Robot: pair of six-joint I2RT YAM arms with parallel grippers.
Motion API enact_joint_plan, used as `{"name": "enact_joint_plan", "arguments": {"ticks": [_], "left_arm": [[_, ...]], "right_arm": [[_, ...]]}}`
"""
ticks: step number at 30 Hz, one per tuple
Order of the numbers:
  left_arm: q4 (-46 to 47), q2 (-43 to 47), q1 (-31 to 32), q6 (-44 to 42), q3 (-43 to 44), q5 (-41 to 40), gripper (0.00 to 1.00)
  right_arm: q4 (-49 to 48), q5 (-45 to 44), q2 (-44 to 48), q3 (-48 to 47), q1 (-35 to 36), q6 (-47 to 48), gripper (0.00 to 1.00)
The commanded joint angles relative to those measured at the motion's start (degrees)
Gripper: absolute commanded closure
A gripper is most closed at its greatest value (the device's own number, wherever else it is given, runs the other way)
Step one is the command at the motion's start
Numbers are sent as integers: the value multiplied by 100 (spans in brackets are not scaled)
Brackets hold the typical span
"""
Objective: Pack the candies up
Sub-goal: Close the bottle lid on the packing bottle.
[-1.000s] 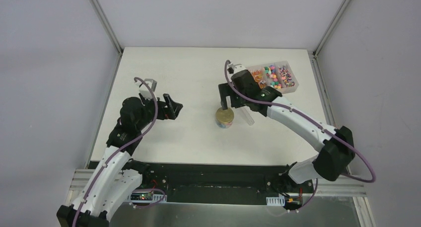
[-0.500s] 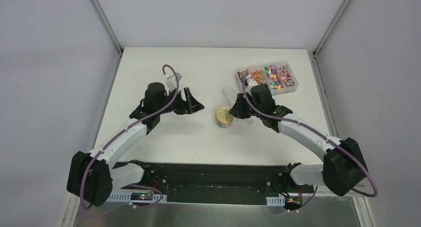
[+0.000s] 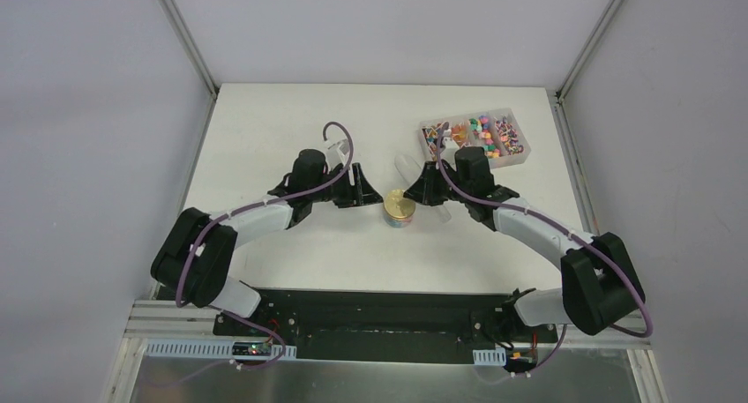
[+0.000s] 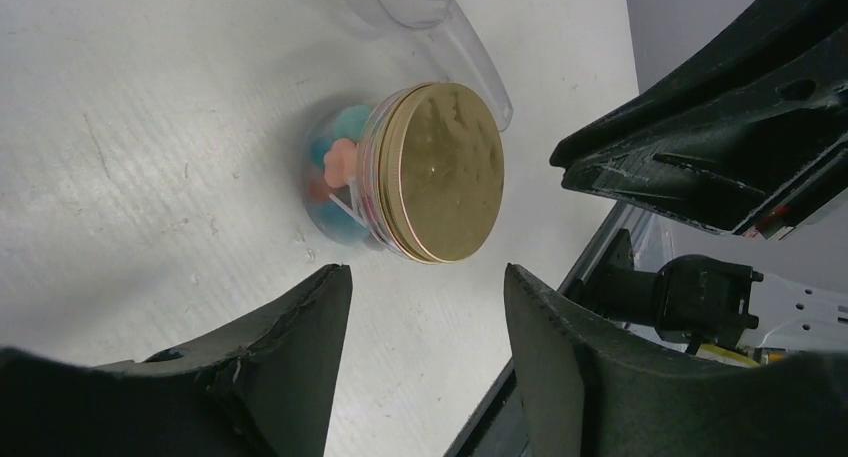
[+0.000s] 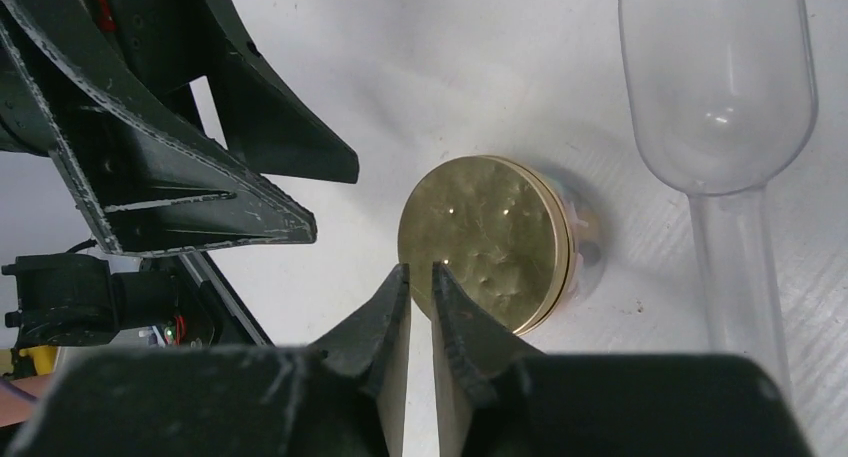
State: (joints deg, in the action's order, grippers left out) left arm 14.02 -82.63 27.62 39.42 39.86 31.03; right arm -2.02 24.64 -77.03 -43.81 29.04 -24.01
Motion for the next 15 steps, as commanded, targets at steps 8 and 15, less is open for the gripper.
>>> {"name": "enact_joint_plan", "arguments": {"ticks": [8, 15], "left_arm": [[1551, -983, 77, 95, 85, 289, 47], [2100, -1343, 77, 148, -256, 398, 53]], "right_arm": [[-857, 416, -668, 415, -99, -136, 86], [-871, 273, -814, 568, -113, -125, 87]]}}
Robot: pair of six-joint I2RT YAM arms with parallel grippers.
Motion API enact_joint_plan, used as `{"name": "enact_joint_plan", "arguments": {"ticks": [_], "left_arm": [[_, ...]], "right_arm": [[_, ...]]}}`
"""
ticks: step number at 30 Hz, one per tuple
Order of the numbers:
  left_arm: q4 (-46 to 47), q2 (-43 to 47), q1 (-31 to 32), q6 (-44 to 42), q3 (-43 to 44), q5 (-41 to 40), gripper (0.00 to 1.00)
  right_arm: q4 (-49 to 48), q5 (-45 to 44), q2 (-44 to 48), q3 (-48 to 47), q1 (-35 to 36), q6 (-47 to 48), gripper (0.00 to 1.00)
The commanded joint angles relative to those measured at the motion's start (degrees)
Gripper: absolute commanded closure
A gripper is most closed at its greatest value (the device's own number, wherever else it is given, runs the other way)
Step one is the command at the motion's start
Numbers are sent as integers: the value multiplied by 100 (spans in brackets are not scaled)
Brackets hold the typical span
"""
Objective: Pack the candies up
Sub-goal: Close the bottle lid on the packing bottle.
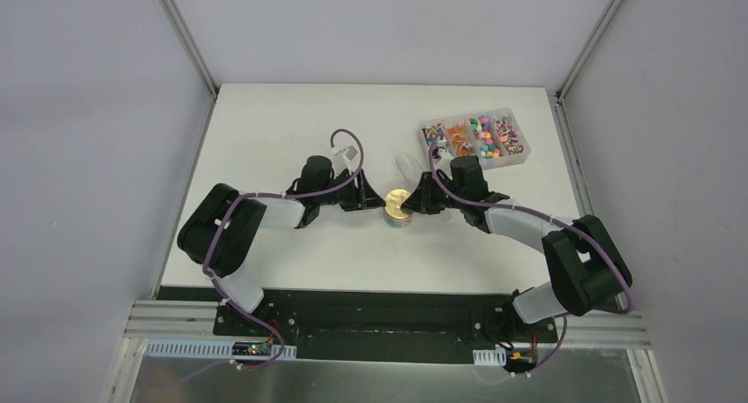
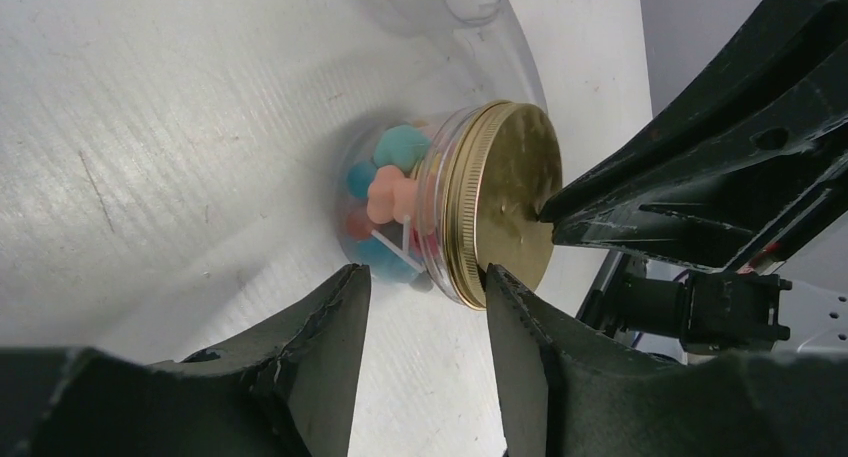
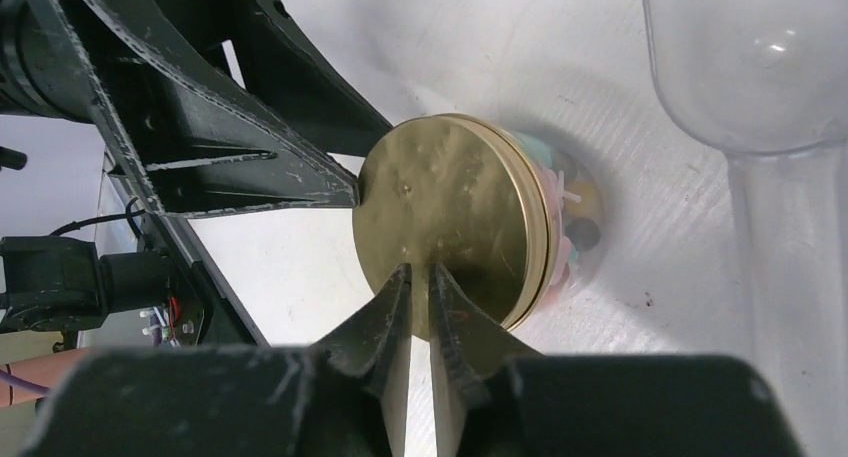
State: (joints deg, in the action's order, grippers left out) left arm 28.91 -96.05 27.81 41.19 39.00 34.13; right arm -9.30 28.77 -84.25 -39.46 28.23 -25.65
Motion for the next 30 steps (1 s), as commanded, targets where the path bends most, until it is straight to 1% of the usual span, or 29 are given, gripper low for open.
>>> {"name": "enact_joint_plan", "arguments": {"ticks": [1, 6, 10, 15, 18, 22, 24, 27, 30], "left_arm": [[585, -1, 56, -85, -200, 55, 53], [246, -134, 58, -352, -158, -111, 54], [104, -330, 58, -349, -54, -126, 56], [-329, -500, 65, -388, 163, -312, 57], [-259, -596, 66, -246, 258, -164, 57], [-262, -496, 66, -208, 258, -144, 56], [-267, -425, 66, -208, 269, -121, 56], [-346, -348, 66, -208, 362, -65, 54], [-377, -283, 66, -207, 465, 2, 52]], "right_arm": [[-142, -166, -92, 151, -43, 29, 87], [-183, -209, -131, 204, -45, 17, 87], [-235, -305, -169, 293, -52, 2, 88], [-659, -642, -186, 788, -151, -357, 88], [-792, -617, -332, 891, -202, -495, 88], [-838, -571, -385, 935, -216, -585, 88], [-922, -289, -290, 881, -297, -669, 88], [-895, 265, -62, 494, -500, -807, 81], [-306, 275, 207, -67, -680, -565, 74]]}}
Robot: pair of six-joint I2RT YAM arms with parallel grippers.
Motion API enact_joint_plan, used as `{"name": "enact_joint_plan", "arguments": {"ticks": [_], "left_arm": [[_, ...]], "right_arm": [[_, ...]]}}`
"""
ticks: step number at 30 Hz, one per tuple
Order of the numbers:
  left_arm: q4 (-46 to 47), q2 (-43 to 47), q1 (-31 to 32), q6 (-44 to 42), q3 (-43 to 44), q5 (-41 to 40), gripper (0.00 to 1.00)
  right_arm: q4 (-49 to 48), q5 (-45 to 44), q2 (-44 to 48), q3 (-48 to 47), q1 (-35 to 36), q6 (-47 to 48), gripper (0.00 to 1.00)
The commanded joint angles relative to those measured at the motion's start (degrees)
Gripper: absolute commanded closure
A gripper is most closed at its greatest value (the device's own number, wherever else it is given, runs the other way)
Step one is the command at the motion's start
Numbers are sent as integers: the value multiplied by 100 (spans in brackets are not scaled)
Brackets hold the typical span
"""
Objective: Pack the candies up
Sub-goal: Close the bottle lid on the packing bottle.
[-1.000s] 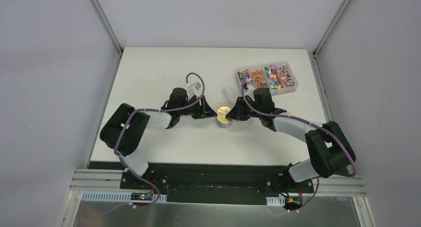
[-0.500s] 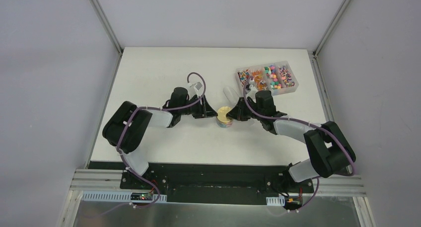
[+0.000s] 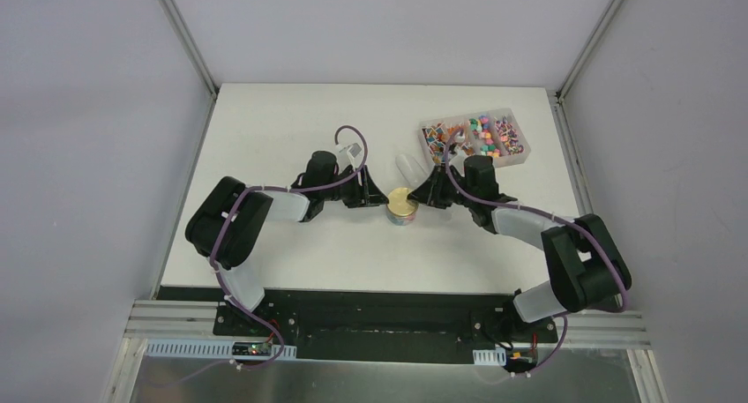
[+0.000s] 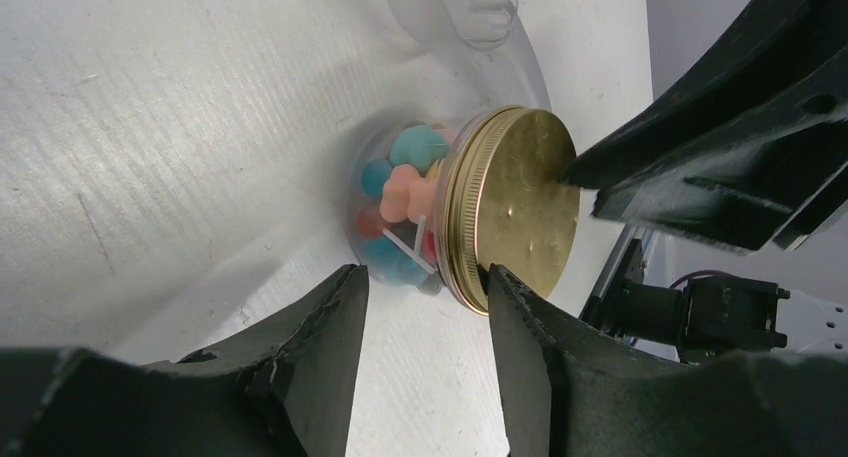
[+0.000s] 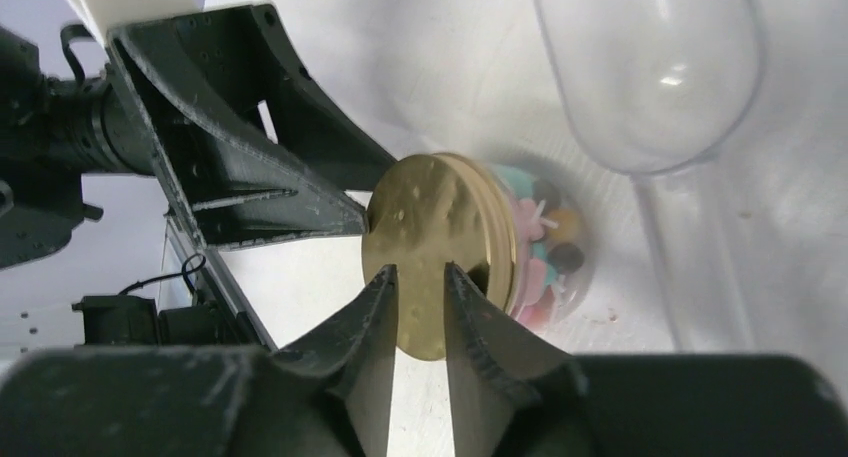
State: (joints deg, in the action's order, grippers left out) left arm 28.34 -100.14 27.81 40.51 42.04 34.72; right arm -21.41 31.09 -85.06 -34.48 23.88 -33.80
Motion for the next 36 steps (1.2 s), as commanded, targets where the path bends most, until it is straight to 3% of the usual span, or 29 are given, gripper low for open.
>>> {"name": "enact_joint_plan", "arguments": {"ticks": [1, 6, 16, 25, 28, 36], "left_arm": [[-346, 152, 66, -140, 208, -46, 50], [-441, 199, 66, -156, 451, 93, 46], [-417, -49, 66, -48, 635, 195, 45], [-1118, -361, 160, -225, 540, -211, 56], [-773, -460, 163, 137, 271, 24, 65], [-654, -87, 163, 195, -235, -210, 68]], "right_arm": [[1089, 12, 356, -708, -293, 336, 72], [1825, -38, 307, -1194, -391, 785, 63], [1824, 44, -66, -1105, -372, 853, 58], [1147, -436, -395, -101, -39, 495, 75], [986, -696, -494, 220, 155, 437, 80], [471, -631, -273, 543, 254, 298, 81]]}}
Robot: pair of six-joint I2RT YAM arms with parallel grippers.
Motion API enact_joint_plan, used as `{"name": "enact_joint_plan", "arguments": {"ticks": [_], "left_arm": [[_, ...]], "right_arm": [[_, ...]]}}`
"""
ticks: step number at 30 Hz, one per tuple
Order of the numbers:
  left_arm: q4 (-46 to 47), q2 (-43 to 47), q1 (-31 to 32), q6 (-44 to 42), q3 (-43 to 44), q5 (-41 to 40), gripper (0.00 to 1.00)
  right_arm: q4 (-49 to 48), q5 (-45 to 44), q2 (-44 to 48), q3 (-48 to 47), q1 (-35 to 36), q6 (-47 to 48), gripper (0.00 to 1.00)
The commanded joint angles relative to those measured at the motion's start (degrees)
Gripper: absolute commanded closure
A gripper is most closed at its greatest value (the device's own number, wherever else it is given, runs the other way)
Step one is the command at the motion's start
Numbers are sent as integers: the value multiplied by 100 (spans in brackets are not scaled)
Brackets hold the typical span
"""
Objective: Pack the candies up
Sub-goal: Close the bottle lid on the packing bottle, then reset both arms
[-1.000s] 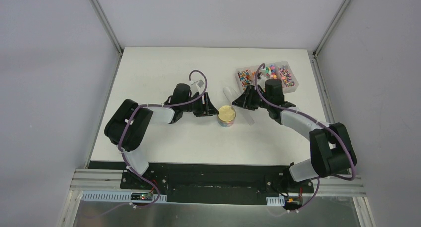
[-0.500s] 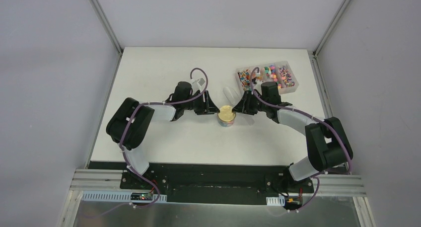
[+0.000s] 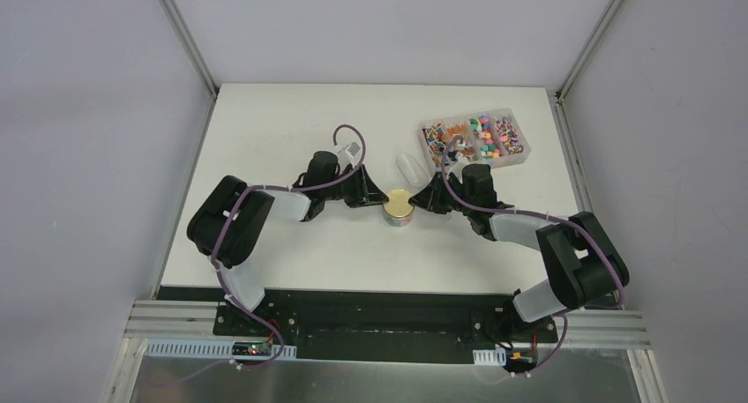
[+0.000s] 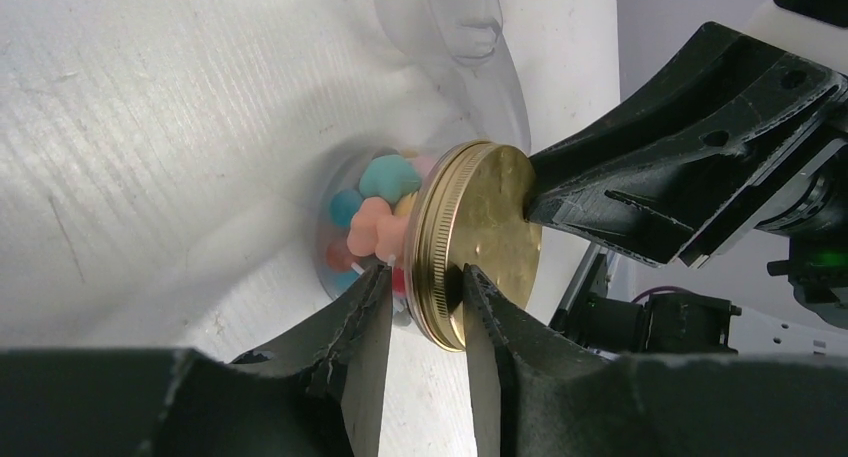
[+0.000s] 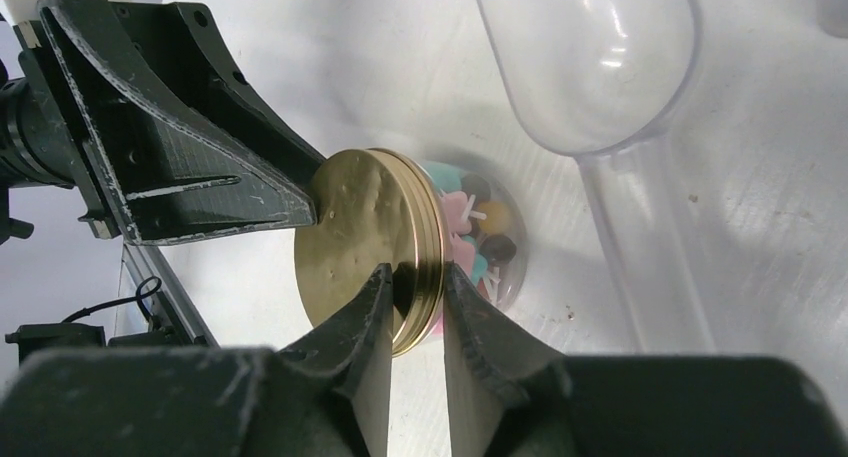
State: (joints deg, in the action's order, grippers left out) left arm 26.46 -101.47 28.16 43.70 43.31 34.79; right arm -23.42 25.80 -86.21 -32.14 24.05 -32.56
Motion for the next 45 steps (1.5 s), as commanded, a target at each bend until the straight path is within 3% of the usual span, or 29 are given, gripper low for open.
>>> {"name": "enact_joint_plan", "arguments": {"ticks": [1, 8, 12, 15, 19, 23, 26, 28, 29, 37, 45], "left_arm": [[-331, 120, 121, -31, -409, -141, 67], [459, 326, 102, 447, -534, 328, 53], [348, 336, 97, 343, -543, 274, 51], [-280, 564, 93, 51, -251, 158, 51], [-1433, 1011, 80, -512, 368, -351, 43], [-2220, 1729, 75, -980, 828, -1009, 31], [-2867, 2189, 73, -1391, 1321, -1349, 15], [-3193, 2464, 75, -1659, 1606, -1580, 10], [-3313, 2617, 75, -1820, 1708, -1686, 2], [-3545, 4035, 75, -2505, 1521, -2484, 1], [-3647, 5483, 75, -2504, 877, -2942, 1]], "right_arm": [[668, -69, -114, 271, 232, 167, 80], [897, 63, 294, -82, 234, 109, 72], [1188, 109, 412, -272, 233, 215, 63], [1744, 31, 694, -684, 201, 393, 55], [2730, -248, 1099, -1414, 164, 748, 35], [3474, -596, 1668, -1936, 161, 1071, 2], [4076, -993, 2126, -2287, 165, 1443, 0], [4402, -1281, 2474, -2492, 162, 1662, 0], [4503, -1441, 2661, -2558, 164, 1728, 0], [4611, -2459, 4115, -2380, 167, 1827, 0], [4422, -2861, 5240, -1526, 168, 1334, 0]]}}
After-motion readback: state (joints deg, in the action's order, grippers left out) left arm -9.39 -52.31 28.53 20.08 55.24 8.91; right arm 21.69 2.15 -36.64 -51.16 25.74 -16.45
